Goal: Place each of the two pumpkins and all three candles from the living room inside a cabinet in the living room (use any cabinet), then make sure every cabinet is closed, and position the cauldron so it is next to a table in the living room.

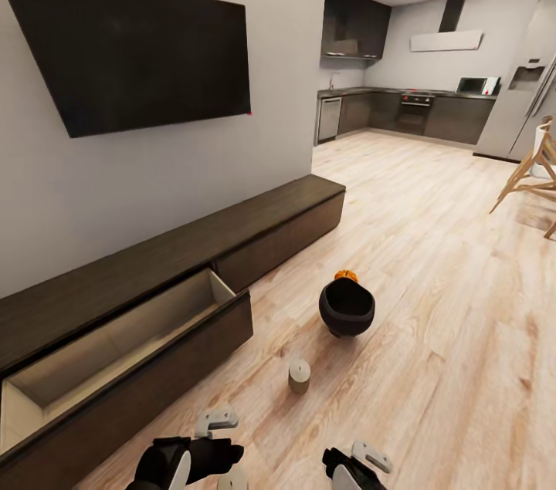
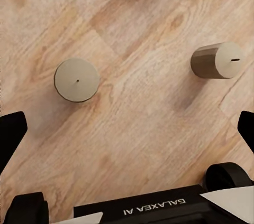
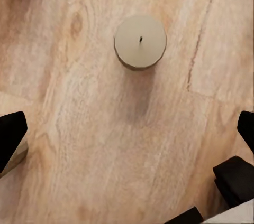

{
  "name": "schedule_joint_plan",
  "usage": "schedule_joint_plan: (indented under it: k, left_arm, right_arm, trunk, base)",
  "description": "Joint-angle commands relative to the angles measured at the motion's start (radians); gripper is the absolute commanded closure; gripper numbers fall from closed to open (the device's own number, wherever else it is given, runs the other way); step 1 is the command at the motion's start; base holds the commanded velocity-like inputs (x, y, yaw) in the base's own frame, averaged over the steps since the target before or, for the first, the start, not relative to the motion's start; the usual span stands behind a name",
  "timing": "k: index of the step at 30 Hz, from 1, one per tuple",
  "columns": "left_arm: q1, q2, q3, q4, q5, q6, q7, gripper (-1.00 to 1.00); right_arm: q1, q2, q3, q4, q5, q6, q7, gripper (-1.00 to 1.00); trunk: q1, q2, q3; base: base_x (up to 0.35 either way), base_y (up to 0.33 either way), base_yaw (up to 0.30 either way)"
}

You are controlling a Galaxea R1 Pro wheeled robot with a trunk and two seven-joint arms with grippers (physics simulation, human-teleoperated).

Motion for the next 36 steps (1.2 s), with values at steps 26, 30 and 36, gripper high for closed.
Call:
schedule_joint_plan:
  k: [26, 30, 36]
  left_arm:
    - [0.0, 0.005, 0.01, 0.006, 0.015, -0.076, 0.147, -1.0]
    - [0.0, 0.003, 0.011, 0.011, 0.016, -0.077, 0.148, -1.0]
    - [-0.001, 0.004, 0.01, 0.017, 0.016, -0.078, 0.148, -1.0]
  right_arm:
    - [-0.085, 0.001, 0.077, 0.008, 0.144, 0.083, -0.122, -1.0]
    - [-0.08, 0.001, 0.082, 0.008, 0.144, 0.082, -0.12, -1.0]
    - [-0.078, -0.002, 0.081, 0.008, 0.143, 0.082, -0.119, -1.0]
  trunk:
    - [0.027, -0.05, -0.023]
    - [0.042, -0.078, -0.036]
    - [0.065, -0.12, -0.054]
  base:
    - [0.0, 0.0, 0.0]
    - [0.0, 0.0, 0.0]
    - [0.0, 0.0, 0.0]
